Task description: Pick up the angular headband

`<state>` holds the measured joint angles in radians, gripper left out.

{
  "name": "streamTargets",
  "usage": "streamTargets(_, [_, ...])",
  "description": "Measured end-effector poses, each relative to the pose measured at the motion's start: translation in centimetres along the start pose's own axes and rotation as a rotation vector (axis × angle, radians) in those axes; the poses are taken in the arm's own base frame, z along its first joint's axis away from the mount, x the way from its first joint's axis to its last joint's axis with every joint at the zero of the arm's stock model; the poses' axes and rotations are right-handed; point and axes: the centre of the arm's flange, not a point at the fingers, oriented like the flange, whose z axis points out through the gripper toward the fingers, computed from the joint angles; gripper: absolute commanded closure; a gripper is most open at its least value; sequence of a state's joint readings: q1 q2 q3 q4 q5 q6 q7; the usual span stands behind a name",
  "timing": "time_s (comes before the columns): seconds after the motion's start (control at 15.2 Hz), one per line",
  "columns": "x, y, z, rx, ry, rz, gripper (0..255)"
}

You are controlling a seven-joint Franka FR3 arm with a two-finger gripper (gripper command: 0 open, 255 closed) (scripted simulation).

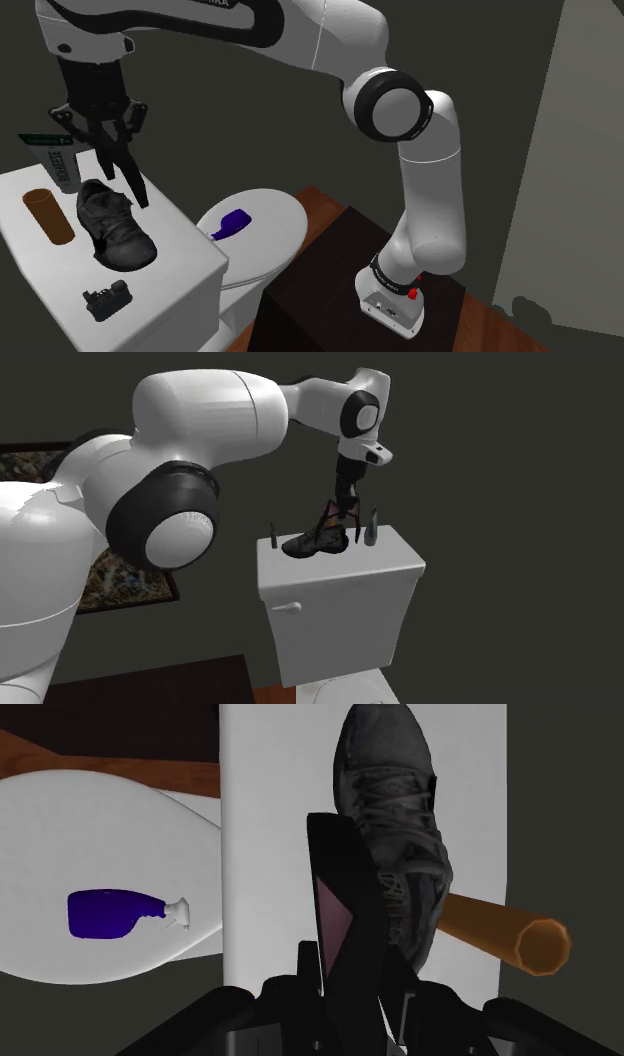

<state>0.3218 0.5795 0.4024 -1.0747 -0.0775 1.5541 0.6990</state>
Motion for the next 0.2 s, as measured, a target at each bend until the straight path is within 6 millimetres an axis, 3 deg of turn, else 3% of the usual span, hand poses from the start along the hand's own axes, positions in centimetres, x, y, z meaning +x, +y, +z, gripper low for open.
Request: streamTargets(0.2, [-0.27,0.08,-1.52,0.000,0.000,0.000,255])
